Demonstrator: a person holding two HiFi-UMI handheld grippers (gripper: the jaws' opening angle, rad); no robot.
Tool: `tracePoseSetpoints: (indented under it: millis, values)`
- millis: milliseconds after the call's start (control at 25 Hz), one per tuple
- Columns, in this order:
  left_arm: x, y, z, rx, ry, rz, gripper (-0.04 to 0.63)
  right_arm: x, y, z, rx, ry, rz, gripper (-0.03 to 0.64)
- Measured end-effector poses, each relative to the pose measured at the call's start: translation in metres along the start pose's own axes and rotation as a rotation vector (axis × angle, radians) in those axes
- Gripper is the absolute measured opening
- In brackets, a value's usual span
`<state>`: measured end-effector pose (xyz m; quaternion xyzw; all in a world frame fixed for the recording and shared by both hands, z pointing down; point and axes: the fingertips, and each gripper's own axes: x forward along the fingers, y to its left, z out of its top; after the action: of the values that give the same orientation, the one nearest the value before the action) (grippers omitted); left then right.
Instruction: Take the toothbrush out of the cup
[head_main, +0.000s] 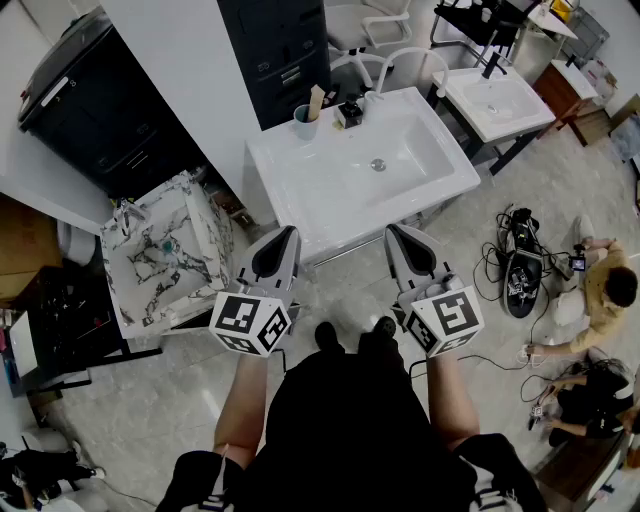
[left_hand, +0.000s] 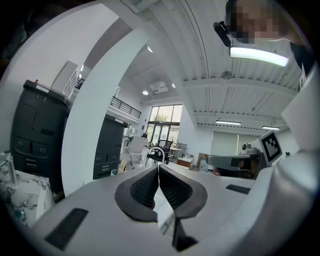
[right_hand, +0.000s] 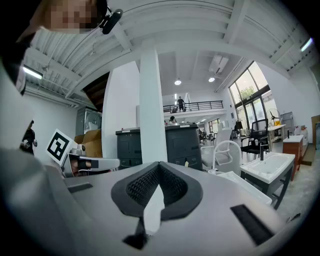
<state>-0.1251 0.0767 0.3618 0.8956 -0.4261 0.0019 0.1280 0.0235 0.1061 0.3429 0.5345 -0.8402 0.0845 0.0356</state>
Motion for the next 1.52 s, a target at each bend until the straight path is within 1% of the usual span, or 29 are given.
tracePoseSetpoints:
  millis: [80, 240, 400, 560, 720, 920, 1080, 1280, 1520]
  values:
    - [0.001, -0.001, 0.001, 0.001, -0.004, -0.002, 0.018, -0.002, 0.0, -0.001, -0.008, -0.01, 0.009, 0.031]
    - [0.001, -0.004, 0.001, 0.007, -0.004, -0.005, 0.018, -0.006, 0.0, -0.004, -0.01, 0.006, -0.003, 0.031]
    - [0.001, -0.003, 0.002, 0.017, -0.007, -0.007, 0.018, -0.006, 0.001, -0.003, -0.022, -0.002, -0.004, 0.031]
    - [-0.001, -0.002, 0.003, 0.021, -0.011, -0.003, 0.018, -0.005, 0.002, -0.003, 0.024, 0.002, 0.012, 0.031]
    - [-0.003, 0.003, 0.002, 0.024, -0.015, 0.005, 0.018, -0.004, 0.0, -0.007, 0.057, -0.005, -0.01, 0.031]
    - [0.001, 0.008, -0.005, 0.006, -0.001, 0.005, 0.018, -0.004, -0.003, -0.013, 0.061, 0.005, -0.023, 0.031]
    - [0.012, 0.005, -0.011, -0.002, 0.018, 0.0, 0.018, -0.004, -0.015, -0.017, 0.069, 0.015, -0.028, 0.031]
    - [0.034, -0.001, -0.015, -0.003, 0.035, 0.009, 0.018, 0.004, -0.033, -0.016, 0.075, 0.018, -0.011, 0.031]
    - [0.071, -0.003, -0.009, 0.003, 0.033, 0.055, 0.018, 0.033, -0.071, -0.007, 0.067, 0.016, 0.049, 0.031]
